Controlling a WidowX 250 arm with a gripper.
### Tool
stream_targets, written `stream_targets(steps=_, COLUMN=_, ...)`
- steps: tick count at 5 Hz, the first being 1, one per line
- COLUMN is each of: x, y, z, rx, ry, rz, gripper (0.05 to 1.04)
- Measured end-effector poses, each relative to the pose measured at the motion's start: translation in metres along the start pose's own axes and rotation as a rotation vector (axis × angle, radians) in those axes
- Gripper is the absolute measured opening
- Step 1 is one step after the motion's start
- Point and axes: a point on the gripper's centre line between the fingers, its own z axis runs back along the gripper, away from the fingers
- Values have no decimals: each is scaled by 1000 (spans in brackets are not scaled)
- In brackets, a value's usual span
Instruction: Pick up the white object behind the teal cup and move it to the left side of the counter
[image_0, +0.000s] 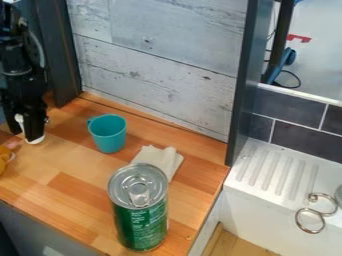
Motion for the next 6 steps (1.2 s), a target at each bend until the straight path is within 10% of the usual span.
stream_targets(steps=6, x=2, y=23, z=-5, rx=-28, ry=67, rz=140, gripper=599)
